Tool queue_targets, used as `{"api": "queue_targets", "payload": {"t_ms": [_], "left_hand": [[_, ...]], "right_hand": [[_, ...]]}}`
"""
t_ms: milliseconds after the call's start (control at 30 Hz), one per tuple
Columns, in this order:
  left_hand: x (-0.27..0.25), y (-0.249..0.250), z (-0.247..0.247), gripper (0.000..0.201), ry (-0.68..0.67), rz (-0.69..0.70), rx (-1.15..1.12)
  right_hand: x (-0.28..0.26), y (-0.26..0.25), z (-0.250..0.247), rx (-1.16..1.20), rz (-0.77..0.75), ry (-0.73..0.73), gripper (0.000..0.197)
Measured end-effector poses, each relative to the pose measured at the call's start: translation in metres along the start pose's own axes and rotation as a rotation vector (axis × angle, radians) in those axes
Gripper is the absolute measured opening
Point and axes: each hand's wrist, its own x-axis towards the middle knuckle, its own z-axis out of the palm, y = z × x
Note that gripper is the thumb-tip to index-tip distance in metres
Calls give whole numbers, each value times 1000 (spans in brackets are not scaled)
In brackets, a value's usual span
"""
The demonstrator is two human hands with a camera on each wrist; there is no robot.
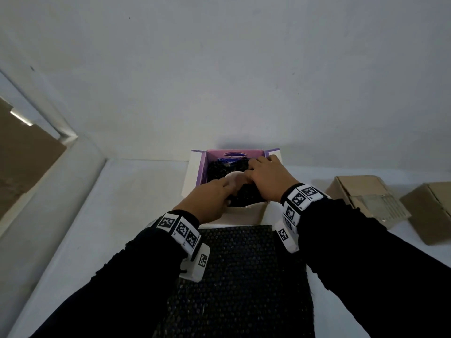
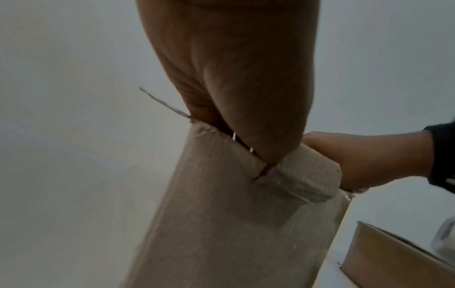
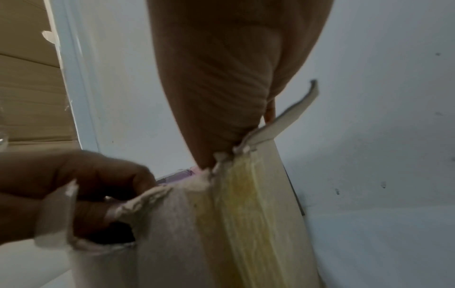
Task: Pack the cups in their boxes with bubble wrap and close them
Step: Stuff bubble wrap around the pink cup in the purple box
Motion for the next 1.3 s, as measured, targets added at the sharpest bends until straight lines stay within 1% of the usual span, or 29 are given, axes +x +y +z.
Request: {"api": "queue_targets", "payload": {"t_ms": [67, 100, 133, 200, 267, 367, 500, 567, 633, 700, 767, 833, 933, 1000, 1033, 1100, 1200, 1267, 1300], "left_hand": [[-7, -3, 3, 31, 17, 12, -46], [-10, -4, 4, 28, 20, 28, -31], [-13, -6, 6, 29, 30, 47, 13], [-17, -8, 11, 45, 80, 90, 153], [-19, -8, 14, 58, 100, 91, 203], [-20, -7, 14, 68, 71, 62, 131], [-19, 3, 15, 73, 125, -10, -26], [-17, 8, 16, 78, 94, -51, 19], [-16, 9, 17, 78, 44, -53, 66], [-15, 6, 19, 74, 46, -37, 68], [-16, 5, 20, 69, 83, -18, 67], [-17, 7, 21, 70, 64, -10, 95], [-16, 11, 19, 79, -21, -34, 179], [-16, 12, 18, 79, -21, -54, 168], [-16, 12, 17, 76, 0, -67, 139], [-20, 11, 14, 67, 98, -84, 89], [-30, 14, 9, 49, 289, -65, 29], [-41, 21, 10, 35, 389, -18, 18], [-48, 27, 12, 28, 432, 7, 15]], "right_hand": [[-5, 2, -4, -16, 1, -1, 26], [-7, 3, -5, -14, -2, -14, 23], [-10, 4, -7, -4, -6, -30, 21], [-15, 5, -8, 18, -5, -66, 25], [-18, 6, -5, 27, 4, -82, 35], [-20, 3, 2, 34, 39, -143, 47], [-21, -4, 10, 56, 58, -99, 49], [-20, -6, 11, 53, 62, -117, 50], [-19, -6, 10, 70, 73, -136, 43], [-20, -3, 9, 100, 64, -85, 34], [-22, 0, 12, 96, 41, -25, 30], [-25, 2, 19, 85, 29, -12, 34], [-24, 2, 24, 113, 36, -53, 36], [-23, 2, 22, 140, 42, -45, 36], [-25, 2, 21, 147, 46, -16, 35], [-29, 4, 21, 161, 63, 90, 32], [-46, -1, 20, 230, 116, 347, 18], [-64, -11, 20, 349, 141, 518, 11], [-75, -18, 21, 446, 143, 577, 9]]}}
